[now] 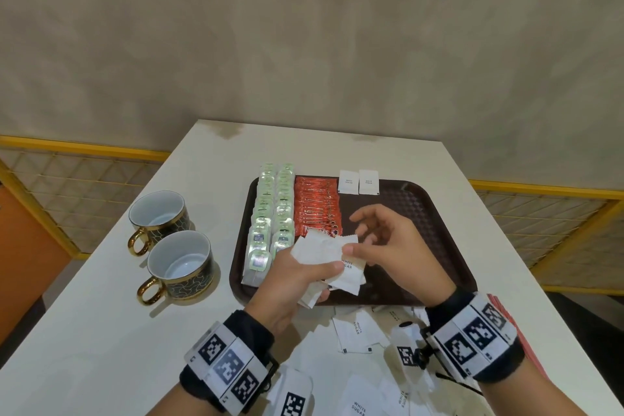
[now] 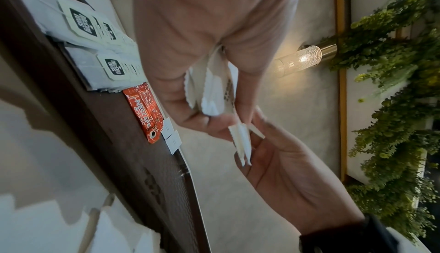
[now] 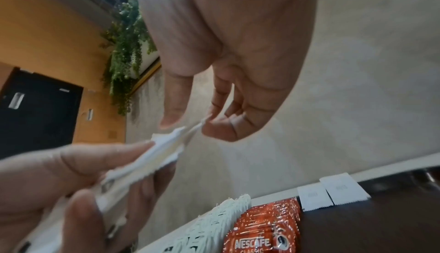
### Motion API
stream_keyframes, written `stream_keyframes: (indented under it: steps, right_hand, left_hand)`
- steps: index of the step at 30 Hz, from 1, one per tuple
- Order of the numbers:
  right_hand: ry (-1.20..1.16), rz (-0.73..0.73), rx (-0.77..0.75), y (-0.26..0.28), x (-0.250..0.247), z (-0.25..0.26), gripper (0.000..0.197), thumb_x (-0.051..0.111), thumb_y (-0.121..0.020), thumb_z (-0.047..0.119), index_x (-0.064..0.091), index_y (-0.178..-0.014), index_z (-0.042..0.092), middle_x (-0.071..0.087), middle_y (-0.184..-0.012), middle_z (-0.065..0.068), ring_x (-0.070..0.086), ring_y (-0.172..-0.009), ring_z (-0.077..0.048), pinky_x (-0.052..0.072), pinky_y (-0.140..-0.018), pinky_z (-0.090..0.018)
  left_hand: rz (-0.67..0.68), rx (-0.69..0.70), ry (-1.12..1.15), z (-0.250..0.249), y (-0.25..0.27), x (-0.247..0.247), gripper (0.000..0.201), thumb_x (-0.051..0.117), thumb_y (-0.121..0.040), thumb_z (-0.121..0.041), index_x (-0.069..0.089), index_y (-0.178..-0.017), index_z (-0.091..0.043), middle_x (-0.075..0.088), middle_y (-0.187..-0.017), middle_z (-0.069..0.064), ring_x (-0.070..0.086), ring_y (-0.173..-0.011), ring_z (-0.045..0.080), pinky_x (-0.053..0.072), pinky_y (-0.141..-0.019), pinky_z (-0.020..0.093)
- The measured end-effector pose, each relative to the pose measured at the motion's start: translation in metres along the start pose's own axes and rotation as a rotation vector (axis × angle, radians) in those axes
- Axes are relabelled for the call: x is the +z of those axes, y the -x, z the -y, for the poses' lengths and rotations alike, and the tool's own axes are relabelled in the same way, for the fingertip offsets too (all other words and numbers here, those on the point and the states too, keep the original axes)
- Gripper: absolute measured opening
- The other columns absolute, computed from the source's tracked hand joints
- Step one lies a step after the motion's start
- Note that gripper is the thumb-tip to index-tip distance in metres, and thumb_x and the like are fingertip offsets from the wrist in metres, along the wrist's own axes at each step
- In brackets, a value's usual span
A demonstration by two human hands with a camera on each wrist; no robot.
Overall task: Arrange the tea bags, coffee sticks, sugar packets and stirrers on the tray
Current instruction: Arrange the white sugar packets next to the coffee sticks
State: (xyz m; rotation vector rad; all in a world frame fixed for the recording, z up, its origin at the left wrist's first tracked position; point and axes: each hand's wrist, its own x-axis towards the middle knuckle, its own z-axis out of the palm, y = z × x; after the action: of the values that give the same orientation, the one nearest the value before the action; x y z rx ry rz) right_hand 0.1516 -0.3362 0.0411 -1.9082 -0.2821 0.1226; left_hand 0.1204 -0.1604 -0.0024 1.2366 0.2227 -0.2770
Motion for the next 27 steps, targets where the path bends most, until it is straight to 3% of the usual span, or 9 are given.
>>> stream_keyframes:
  steps: [4, 9, 13, 15, 18, 21, 27]
  right_hand:
    - [-0.048, 0.175, 0.138, -0.004, -0.012, -0.001, 0.02, 0.075, -0.077, -0.004, 0.067, -0.092, 0.008, 0.072, -0.089, -0.011, 0.07, -0.073, -0.016, 0.056, -0.061, -0.024]
    - [-0.007, -0.061, 0.178, -0.058, -0.044, -0.01, 0.015, 0.07, -0.081, -0.008, 0.064, -0.086, 0.004, 0.072, -0.088, -0.012, 0.07, -0.066, -0.009, 0.052, -0.052, -0.018]
    - [0.138, -0.094, 0.268, -0.128, -0.066, -0.047, 0.017, 0.068, -0.083, -0.005, 0.064, -0.08, 0.011, 0.07, -0.092, -0.013, 0.066, -0.07, -0.014, 0.049, -0.051, -0.018]
    - [0.194, -0.105, 0.32, -0.161, -0.07, -0.068, 0.016, 0.067, -0.084, -0.004, 0.064, -0.08, 0.011, 0.069, -0.094, -0.017, 0.066, -0.076, -0.021, 0.055, -0.058, -0.025]
    - [0.249, -0.096, 0.35, -0.198, -0.07, -0.088, 0.015, 0.068, -0.083, -0.005, 0.063, -0.08, 0.008, 0.067, -0.095, -0.021, 0.066, -0.085, -0.031, 0.059, -0.079, -0.042]
    - [0.26, -0.076, 0.376, -0.222, -0.065, -0.099, 0.02, 0.069, -0.081, -0.005, 0.063, -0.072, 0.011, 0.067, -0.091, -0.019, 0.068, -0.093, -0.035, 0.057, -0.085, -0.048]
    - [0.327, -0.065, 0.351, -0.241, -0.055, -0.109, 0.017, 0.069, -0.081, -0.005, 0.063, -0.074, 0.009, 0.065, -0.087, -0.014, 0.065, -0.083, -0.03, 0.053, -0.065, -0.031]
  left_hand:
    - [-0.002, 0.001, -0.005, -0.002, -0.008, 0.005, 0.044, 0.078, -0.078, -0.014, 0.064, -0.12, -0.013, 0.074, -0.107, 0.009, 0.071, -0.086, 0.023, 0.053, -0.057, 0.027]
    - [-0.059, 0.03, 0.127, -0.01, -0.015, 0.006, 0.032, 0.067, -0.087, -0.021, 0.064, -0.117, -0.009, 0.074, -0.103, 0.014, 0.07, -0.088, 0.028, 0.055, -0.058, 0.026]
    - [-0.117, 0.035, 0.11, -0.009, -0.015, 0.001, 0.023, 0.066, -0.089, -0.021, 0.066, -0.111, -0.014, 0.075, -0.101, 0.012, 0.071, -0.09, 0.028, 0.056, -0.062, 0.028]
    - [-0.117, 0.042, 0.088, -0.008, -0.014, -0.001, 0.022, 0.066, -0.088, -0.021, 0.067, -0.109, -0.015, 0.075, -0.1, 0.01, 0.071, -0.091, 0.027, 0.055, -0.065, 0.03]
    - [-0.121, 0.053, 0.081, -0.009, -0.012, -0.005, 0.024, 0.066, -0.086, -0.022, 0.068, -0.108, -0.013, 0.075, -0.1, 0.009, 0.072, -0.089, 0.025, 0.054, -0.065, 0.031]
    - [-0.146, 0.048, 0.087, -0.012, -0.015, -0.01, 0.025, 0.067, -0.084, -0.022, 0.07, -0.107, -0.012, 0.076, -0.099, 0.01, 0.071, -0.085, 0.024, 0.052, -0.062, 0.03]
    - [-0.201, 0.061, 0.042, -0.011, -0.016, -0.016, 0.025, 0.069, -0.074, -0.026, 0.074, -0.095, -0.014, 0.076, -0.095, 0.009, 0.073, -0.083, 0.024, 0.055, -0.062, 0.03]
